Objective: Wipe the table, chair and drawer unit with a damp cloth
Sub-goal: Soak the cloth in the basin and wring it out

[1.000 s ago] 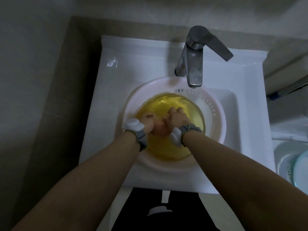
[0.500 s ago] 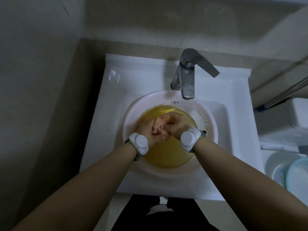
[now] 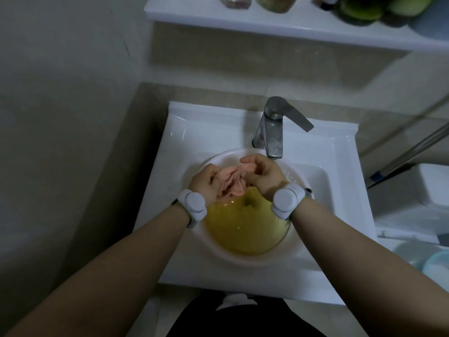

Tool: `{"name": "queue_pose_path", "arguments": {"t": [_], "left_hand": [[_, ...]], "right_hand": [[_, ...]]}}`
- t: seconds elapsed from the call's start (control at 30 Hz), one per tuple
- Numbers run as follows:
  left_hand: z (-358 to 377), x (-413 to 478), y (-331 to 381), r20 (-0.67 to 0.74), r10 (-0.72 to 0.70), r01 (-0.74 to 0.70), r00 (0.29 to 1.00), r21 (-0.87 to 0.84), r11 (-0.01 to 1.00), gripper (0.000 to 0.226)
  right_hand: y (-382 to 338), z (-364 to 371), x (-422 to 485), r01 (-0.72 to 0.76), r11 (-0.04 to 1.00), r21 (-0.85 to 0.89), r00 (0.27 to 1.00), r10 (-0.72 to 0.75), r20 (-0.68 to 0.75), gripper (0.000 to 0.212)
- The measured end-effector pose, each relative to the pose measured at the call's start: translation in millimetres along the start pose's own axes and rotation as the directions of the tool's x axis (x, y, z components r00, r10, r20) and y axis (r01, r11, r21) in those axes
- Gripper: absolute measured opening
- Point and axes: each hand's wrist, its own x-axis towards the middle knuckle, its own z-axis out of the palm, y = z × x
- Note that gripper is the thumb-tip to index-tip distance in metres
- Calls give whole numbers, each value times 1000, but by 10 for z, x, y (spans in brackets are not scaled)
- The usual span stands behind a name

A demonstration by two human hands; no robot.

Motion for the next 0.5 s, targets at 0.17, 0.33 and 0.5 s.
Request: {"name": "queue_pose_path", "arguments": {"t": [0.17,0.33,0.5], "left_hand": [[-52,-91,177,131,114,-101,985,-98,990,41],[-79,-88,252,80,249,-260,965,194,946,18],[-264,-39,350,54,289,-294,956,219,930,24]], "right_hand": [[-303,16,-30,22,993,113,998,-16,-54,13],[-440,2,-57,-5,997,75,1000,5,-5,9],[-439,-181,-6,-22,982,-187,998,34,60,16]]}}
